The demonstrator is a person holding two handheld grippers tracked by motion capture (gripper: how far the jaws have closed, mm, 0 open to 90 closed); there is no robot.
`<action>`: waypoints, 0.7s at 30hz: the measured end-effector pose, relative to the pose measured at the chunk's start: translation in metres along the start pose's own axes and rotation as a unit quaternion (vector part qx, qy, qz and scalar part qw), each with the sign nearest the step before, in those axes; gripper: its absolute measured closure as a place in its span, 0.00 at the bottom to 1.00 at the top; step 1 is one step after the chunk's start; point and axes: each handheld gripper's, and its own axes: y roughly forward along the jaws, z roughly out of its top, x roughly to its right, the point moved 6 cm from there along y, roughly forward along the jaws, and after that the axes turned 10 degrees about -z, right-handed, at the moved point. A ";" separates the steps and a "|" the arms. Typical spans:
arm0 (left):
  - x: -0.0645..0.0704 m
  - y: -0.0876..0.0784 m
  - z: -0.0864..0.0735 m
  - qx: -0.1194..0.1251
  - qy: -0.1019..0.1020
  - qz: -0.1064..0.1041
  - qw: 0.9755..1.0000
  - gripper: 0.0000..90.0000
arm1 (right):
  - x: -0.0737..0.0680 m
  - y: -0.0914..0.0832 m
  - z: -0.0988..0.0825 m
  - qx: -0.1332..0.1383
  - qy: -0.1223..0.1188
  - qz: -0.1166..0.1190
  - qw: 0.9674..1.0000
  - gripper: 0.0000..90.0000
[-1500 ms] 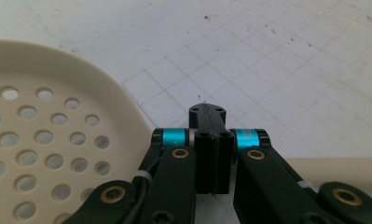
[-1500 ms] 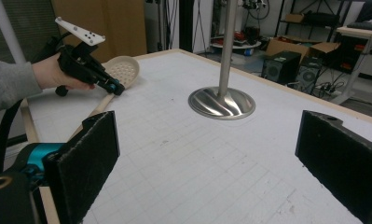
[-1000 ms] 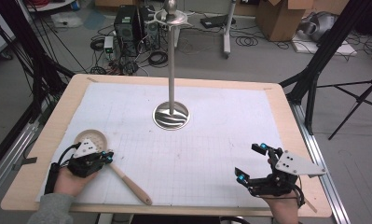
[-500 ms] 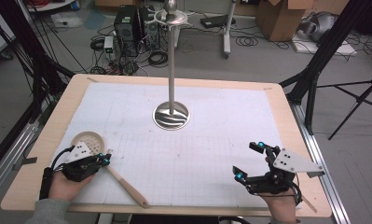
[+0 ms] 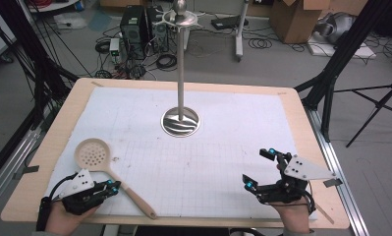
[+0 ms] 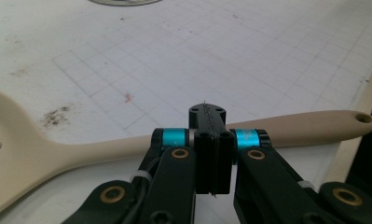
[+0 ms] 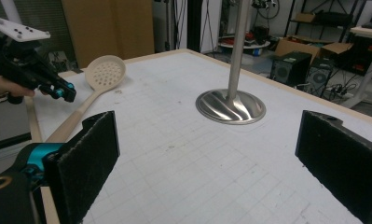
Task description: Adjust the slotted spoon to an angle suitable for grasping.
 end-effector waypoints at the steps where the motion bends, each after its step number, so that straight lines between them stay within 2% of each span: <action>1: 0.005 0.001 0.000 0.000 0.005 -0.007 1.000 1.00 | 0.000 0.001 0.001 0.001 0.000 0.001 1.000 0.06; 10: 0.021 0.012 -0.008 -0.018 0.019 -0.025 0.999 1.00 | 0.000 0.001 0.002 0.001 0.003 0.003 1.000 0.05; 15: 0.025 0.013 -0.013 -0.024 0.025 -0.034 0.999 1.00 | 0.000 0.001 0.002 0.001 0.004 0.003 1.000 0.05; 19: 0.029 0.021 -0.017 -0.045 0.033 -0.041 0.998 1.00 | -0.001 0.002 0.002 0.000 0.000 0.004 1.000 0.05; 21: 0.029 0.023 -0.016 -0.045 0.036 -0.040 0.998 1.00 | -0.002 0.002 0.002 -0.001 0.000 0.003 1.000 0.06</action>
